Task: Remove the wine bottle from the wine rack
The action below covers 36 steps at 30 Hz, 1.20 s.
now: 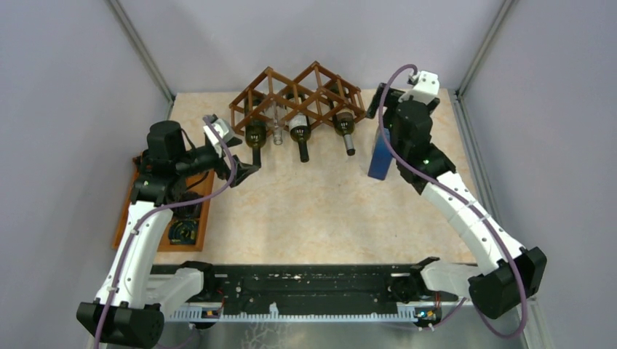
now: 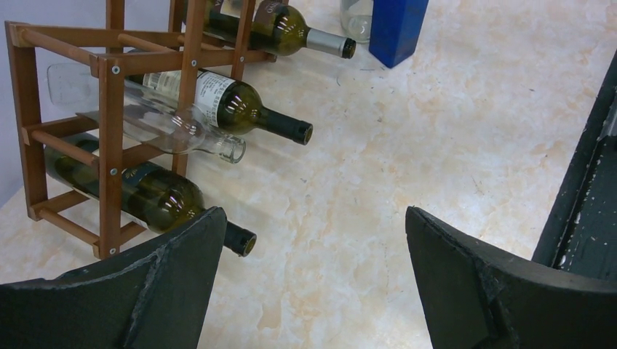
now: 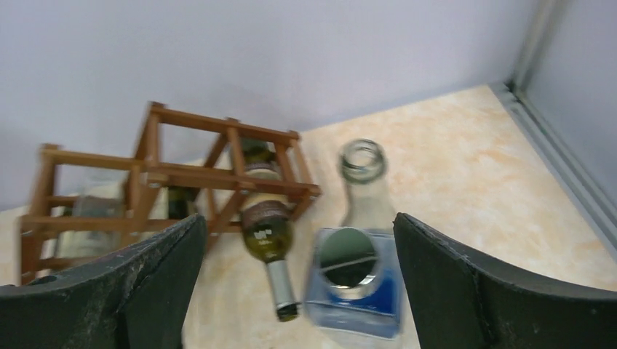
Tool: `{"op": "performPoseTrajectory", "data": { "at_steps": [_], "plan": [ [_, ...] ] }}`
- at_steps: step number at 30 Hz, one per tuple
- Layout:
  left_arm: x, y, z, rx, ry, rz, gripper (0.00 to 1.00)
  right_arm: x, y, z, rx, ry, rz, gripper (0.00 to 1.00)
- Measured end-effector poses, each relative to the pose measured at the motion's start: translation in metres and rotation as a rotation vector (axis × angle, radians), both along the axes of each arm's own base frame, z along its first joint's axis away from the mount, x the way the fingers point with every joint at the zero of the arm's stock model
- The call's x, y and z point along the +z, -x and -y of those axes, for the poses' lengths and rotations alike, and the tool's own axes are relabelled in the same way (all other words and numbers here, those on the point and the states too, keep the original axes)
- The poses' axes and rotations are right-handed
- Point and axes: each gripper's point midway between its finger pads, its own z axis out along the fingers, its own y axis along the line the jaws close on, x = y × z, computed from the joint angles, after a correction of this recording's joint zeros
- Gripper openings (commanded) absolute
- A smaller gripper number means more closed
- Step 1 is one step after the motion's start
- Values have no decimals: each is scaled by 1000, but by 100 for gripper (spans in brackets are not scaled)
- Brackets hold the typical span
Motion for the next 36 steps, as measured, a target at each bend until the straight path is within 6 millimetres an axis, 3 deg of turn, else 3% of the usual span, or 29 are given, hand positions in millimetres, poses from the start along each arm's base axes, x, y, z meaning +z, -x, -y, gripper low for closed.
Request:
{"op": "performPoseTrajectory", "data": {
  "at_steps": [6,8,12,15,19,23,30,36],
  "plan": [
    [8,-6,1,20,30,-17,99,48,11,-71,254,-35,43,85],
    [10,-7,1,24,35,-13,99,50,10,-94,336,-42,32,79],
    [11,-8,1,27,37,-11,99,21,1,-132,446,-22,-70,69],
    [11,-8,1,30,36,-9,99,-28,-13,-153,480,14,-206,66],
    [12,-7,1,30,36,-6,99,-105,-23,-161,463,75,-403,67],
    [13,-7,1,30,35,-3,99,-150,-28,-159,424,120,-512,67],
    [15,-6,0,27,30,12,99,-188,-41,-144,336,169,-583,66],
    [16,-5,0,25,26,23,99,-212,-55,-120,257,188,-629,66]
  ]
}}
